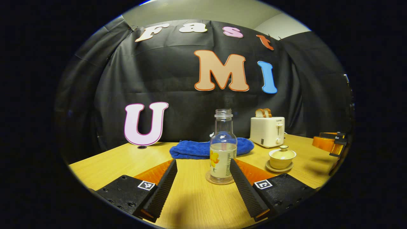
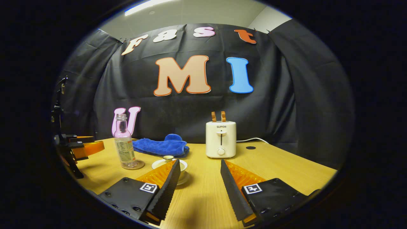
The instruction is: Open the teacup lid with one hand, grasp the water bottle and pour water into the teacup with the other hand; after pouring, place the water bottle on the coaster and then close the teacup lid.
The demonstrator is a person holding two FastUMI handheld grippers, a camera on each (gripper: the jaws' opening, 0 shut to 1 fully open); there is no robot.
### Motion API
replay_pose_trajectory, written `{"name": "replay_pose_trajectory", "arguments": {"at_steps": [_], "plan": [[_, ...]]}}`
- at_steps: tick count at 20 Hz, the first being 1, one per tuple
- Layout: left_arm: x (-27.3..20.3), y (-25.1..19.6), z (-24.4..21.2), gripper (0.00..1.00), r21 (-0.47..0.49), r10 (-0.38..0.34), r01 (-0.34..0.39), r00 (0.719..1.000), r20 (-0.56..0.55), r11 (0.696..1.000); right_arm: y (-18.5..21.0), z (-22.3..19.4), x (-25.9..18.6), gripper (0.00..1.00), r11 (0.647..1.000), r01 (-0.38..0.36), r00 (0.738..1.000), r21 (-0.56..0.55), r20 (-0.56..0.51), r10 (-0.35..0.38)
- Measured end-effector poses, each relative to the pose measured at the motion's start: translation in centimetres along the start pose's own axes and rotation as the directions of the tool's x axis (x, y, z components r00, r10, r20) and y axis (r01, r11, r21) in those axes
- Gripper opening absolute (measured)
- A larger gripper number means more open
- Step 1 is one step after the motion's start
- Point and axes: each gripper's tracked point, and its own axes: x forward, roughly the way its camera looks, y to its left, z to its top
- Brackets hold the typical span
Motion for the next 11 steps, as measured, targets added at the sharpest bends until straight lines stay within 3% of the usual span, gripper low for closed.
{"name": "replay_pose_trajectory", "arguments": {"at_steps": [2,3,5,6,7,10,11], "plan": [[-0.2,0.6,0.1,0.96,0.0,0.039,-0.039,0.999,-0.002,0.999,-0.8,0.0,-0.2,0.82,0.999,0.041,0.999,-0.002,0.001,-0.041],[-0.3,0.8,0.0,0.96,0.001,0.051,-0.051,0.999,-0.004,0.999,-1.0,0.1,-0.3,0.77,0.999,0.053,0.999,-0.003,0.002,-0.053],[-0.5,0.6,-0.1,0.97,-0.002,0.051,-0.051,0.999,-0.005,0.999,-1.6,0.1,-0.3,0.76,0.997,0.083,0.997,-0.004,0.004,-0.083],[-0.5,0.5,0.0,0.97,-0.001,0.048,-0.048,0.999,-0.002,0.999,-1.8,0.1,-0.4,0.82,0.995,0.095,0.995,-0.004,0.004,-0.095],[-0.6,0.6,0.0,0.97,-0.001,0.046,-0.046,0.999,-0.003,0.999,-1.9,0.1,-0.4,0.76,0.995,0.102,0.995,-0.005,0.004,-0.102],[-0.6,0.8,0.0,0.96,0.0,0.056,-0.056,0.998,-0.004,0.998,-2.0,0.1,-0.4,0.76,0.994,0.108,0.994,-0.005,0.004,-0.108],[-0.5,1.0,0.0,0.96,0.0,0.064,-0.064,0.998,-0.002,0.998,-2.0,0.1,-0.4,0.89,0.994,0.108,0.994,-0.005,0.003,-0.108]]}}
